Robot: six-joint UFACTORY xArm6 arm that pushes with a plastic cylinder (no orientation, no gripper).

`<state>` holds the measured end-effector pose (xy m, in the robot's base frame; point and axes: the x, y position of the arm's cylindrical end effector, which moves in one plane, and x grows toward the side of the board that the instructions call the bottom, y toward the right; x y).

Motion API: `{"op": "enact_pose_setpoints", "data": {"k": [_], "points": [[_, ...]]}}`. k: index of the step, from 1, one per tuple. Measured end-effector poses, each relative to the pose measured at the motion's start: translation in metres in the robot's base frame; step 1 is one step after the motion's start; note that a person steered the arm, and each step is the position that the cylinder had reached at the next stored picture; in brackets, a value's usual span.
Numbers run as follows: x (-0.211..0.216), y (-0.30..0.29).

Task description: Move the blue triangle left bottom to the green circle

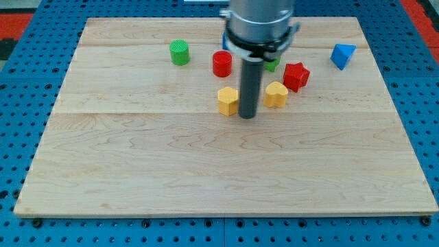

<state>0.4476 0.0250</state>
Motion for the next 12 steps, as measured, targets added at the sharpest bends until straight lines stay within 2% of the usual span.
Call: {"op": "enact_pose_setpoints", "data": {"k": [1,2,3,4,6,7,9,11,12], "points": [[-0.011,-0.02],[-0.014,0.001],[-0.002,0.056],[-0.044,0.157],[-0.151,0.299],[-0.176,0.309],[-0.145,0.201],[-0.099,0.176],[-0.098,0.176]]}}
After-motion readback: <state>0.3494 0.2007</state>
